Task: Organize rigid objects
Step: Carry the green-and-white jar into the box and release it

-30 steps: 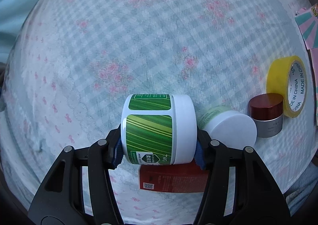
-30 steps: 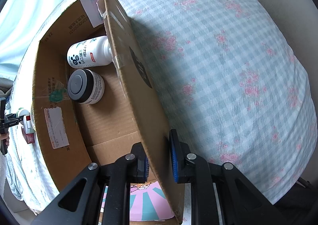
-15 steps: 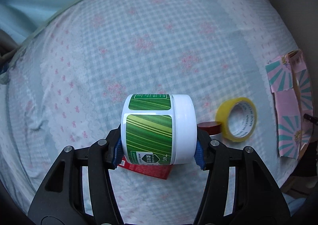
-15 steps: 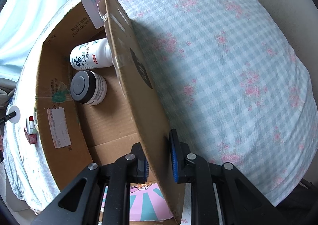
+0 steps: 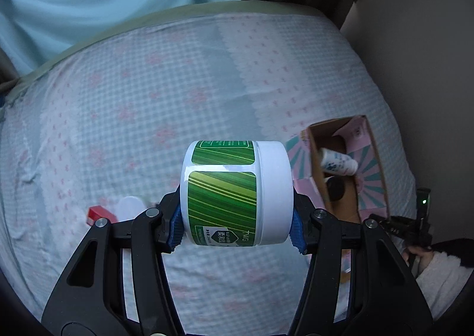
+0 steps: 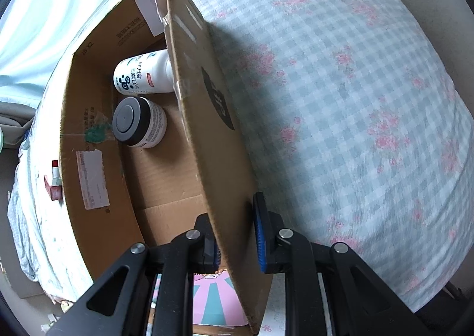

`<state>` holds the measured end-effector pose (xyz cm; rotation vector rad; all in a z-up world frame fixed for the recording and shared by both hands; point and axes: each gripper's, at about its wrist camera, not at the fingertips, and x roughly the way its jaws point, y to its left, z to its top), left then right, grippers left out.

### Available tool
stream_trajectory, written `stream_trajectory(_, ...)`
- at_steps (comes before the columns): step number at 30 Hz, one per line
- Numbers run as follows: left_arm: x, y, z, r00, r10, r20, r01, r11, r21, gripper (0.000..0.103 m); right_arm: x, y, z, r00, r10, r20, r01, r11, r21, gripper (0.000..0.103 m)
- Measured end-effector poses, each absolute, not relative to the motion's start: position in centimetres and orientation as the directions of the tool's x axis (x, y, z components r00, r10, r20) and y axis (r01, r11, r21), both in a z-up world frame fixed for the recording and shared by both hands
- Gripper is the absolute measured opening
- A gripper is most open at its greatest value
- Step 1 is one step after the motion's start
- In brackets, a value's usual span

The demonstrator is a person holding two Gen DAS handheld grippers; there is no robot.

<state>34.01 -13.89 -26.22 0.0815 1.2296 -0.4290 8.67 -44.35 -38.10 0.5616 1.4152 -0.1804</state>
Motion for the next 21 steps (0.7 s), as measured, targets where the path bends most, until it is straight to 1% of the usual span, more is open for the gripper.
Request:
stream_trajectory(5, 31.3, -20.6, -27.7, 0.23, -0.331, -0.915, 0.349, 0.906, -0.24, 0.052, 9.0, -45.7, -38.2, 0.166, 0.242, -0.956, 0.434, 0.853, 0.291, 0.018)
stream_trajectory(11, 29.2, -28.9, -32.0, 0.157, -0.353, -0.922, 0.378, 0.884, -0.274, 0.052, 9.3, -45.3, -38.3, 0.153, 0.243, -0.958, 0.395, 0.874, 0.284, 0.018)
stream_trajectory(17, 29.2, -34.9, -37.8, 0.085, -0.332, -0.939, 0.39, 0.878, -0.275, 0.052, 9.7, -44.5, -38.4, 0.146, 0.239, -0.96, 0.352, 0.894, 0.276, 0.018)
stream_trajectory(21, 28.3, -37.7, -40.0, 0.043, -0.316, -0.948, 0.431, 0.862, -0.268, 0.052, 9.6, -44.0, -38.5, 0.149, 0.245, -0.958, 0.332, 0.9, 0.282, 0.018)
